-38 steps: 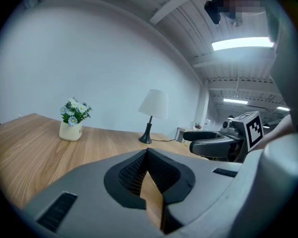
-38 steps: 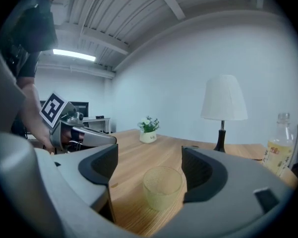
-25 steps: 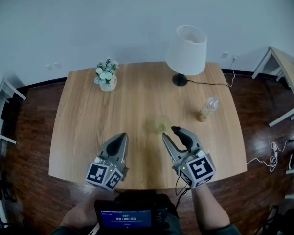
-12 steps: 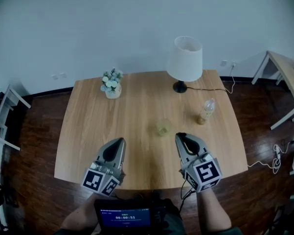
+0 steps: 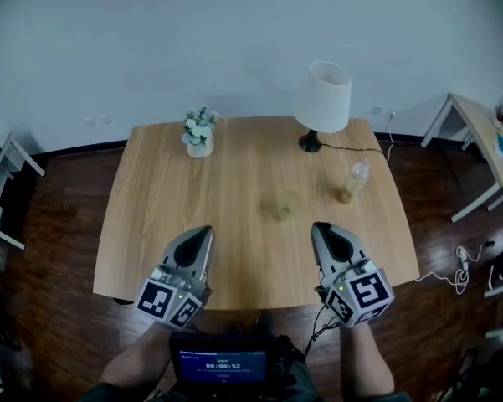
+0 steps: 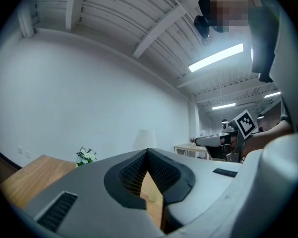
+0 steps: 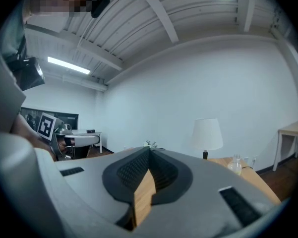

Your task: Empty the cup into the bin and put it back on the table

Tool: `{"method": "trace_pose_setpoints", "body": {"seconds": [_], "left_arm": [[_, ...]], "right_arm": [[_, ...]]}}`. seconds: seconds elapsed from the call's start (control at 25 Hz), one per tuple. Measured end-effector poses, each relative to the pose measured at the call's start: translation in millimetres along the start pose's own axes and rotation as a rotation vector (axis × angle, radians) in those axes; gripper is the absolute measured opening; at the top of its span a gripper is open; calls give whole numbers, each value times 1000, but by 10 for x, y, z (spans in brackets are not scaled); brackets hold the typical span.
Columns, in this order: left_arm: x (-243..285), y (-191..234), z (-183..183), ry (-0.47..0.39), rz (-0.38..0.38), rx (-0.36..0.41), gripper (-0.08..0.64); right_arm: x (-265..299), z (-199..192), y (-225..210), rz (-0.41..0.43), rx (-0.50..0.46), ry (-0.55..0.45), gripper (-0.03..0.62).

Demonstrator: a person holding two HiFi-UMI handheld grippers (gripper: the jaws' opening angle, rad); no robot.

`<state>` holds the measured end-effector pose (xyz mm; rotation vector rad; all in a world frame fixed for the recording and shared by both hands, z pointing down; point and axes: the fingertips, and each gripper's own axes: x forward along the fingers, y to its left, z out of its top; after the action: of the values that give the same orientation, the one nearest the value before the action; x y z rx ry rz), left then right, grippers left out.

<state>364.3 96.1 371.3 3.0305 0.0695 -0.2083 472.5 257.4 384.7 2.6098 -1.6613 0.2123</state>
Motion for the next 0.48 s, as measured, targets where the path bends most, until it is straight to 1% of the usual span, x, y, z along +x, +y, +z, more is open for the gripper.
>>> {"method": "trace_pose_setpoints", "body": {"seconds": [0.24, 0.4, 0.48], "left_arm": [[-190, 107, 59, -7, -19, -18, -9], [-213, 73, 45, 6, -55, -36, -9], [-230, 81, 24, 14, -56, -56, -9]], "right_arm": [[-85, 1, 208, -27, -32, 42, 2], [-156, 16, 250, -46, -24, 50, 0], [-185, 10, 266, -48, -18, 52, 0]]}}
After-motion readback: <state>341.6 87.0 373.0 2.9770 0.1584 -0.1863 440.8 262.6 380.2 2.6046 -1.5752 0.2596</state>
